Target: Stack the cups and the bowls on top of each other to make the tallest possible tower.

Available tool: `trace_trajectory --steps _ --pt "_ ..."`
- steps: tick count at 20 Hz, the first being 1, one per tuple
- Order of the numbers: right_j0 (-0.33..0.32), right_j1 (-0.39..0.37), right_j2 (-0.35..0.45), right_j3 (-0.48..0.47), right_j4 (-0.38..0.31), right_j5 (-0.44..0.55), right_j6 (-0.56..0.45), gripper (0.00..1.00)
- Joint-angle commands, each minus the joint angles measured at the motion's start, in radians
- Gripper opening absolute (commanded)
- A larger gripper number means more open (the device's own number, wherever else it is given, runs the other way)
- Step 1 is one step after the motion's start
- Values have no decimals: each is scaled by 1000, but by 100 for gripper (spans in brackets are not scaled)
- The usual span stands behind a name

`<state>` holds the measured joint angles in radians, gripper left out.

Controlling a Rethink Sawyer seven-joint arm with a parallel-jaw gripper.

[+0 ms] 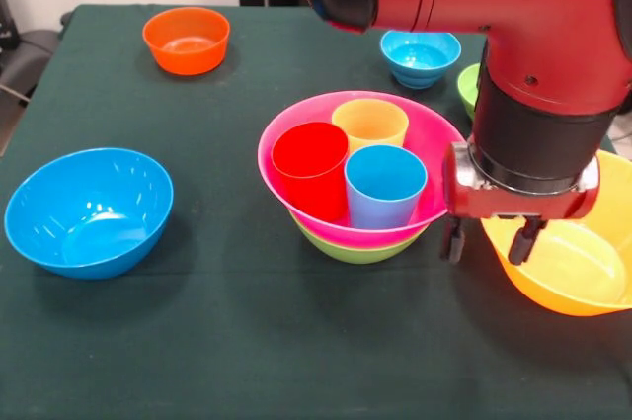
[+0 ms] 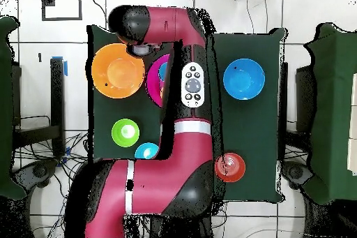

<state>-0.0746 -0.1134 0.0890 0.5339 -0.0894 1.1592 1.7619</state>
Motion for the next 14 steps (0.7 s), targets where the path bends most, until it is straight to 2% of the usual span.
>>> trace_trajectory --steps 1,2,3,4,6,14 --pt "-16 -151 12 285 -13 -320 119 100" --pt "-79 -220 88 403 -48 -474 -235 100" --pt "-53 -127 63 185 -26 -64 -269 100" --pt "-25 -120 20 148 -68 -49 -242 100" --pt "-9 -68 57 53 -129 49 -512 100" --pt "14 -62 69 35 -133 76 -474 100"
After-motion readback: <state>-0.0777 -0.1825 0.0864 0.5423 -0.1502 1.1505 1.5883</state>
